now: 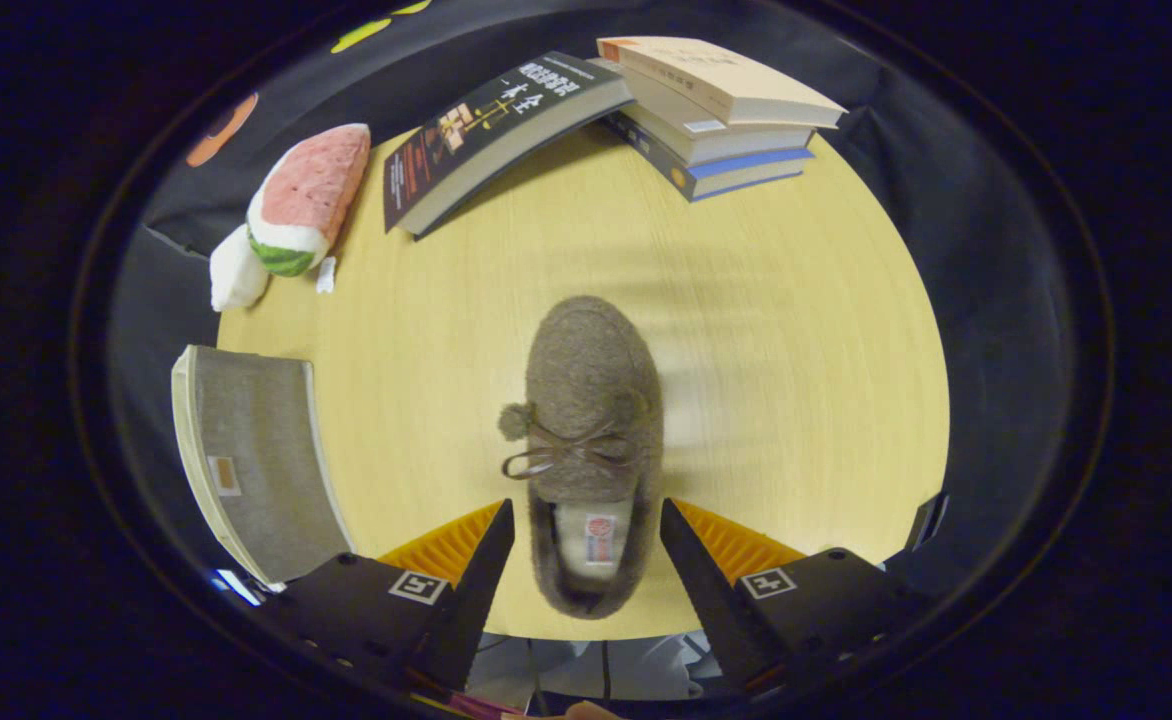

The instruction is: Open the storage box then place both shoes into the box .Put the left shoe in first, then the right shoe, with the right side of both shoes facing outward in a uniform manner.

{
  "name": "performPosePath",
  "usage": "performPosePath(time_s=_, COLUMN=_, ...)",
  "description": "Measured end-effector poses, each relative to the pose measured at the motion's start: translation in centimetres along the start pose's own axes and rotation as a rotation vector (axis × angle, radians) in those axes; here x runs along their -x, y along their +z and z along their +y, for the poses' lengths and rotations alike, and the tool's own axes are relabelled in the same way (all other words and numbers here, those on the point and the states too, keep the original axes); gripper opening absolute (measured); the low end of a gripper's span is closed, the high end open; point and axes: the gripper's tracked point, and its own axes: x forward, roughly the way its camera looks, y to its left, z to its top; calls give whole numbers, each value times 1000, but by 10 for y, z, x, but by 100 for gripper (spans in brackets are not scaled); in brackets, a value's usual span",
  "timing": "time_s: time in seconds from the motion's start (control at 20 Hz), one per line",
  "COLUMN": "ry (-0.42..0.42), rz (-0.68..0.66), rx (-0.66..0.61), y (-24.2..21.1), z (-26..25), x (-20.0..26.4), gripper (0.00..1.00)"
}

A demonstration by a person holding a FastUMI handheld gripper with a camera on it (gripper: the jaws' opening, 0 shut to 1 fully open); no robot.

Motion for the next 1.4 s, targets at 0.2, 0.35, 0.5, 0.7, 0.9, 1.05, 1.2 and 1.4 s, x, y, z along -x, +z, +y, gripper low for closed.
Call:
performPosePath(time_s=0.2, ry=-79, rz=9, rx=35, y=4, z=-30, x=-27, gripper=91)
performPosePath(time_s=0.35, ry=-157, rz=-8, rx=71, y=12, z=-51, x=-42, gripper=92)
performPosePath(time_s=0.5, ry=-80, rz=2, rx=71, y=11, z=-36, x=-49, gripper=61)
performPosePath(time_s=0.7, ry=-30, rz=-15, rx=77, y=8, z=-27, x=-50, gripper=29)
performPosePath(time_s=0.9, ry=-13, rz=-15, rx=5, y=7, z=-28, x=-47, gripper=1)
performPosePath(time_s=1.05, ry=3, rz=-3, rx=-12, y=1, z=-26, x=-40, gripper=1)
performPosePath(time_s=1.2, ry=24, rz=-29, rx=-18, y=-5, z=-18, x=-9, gripper=1)
performPosePath(time_s=1.4, ry=58, rz=-63, rx=-43, y=-6, z=8, x=37, gripper=1)
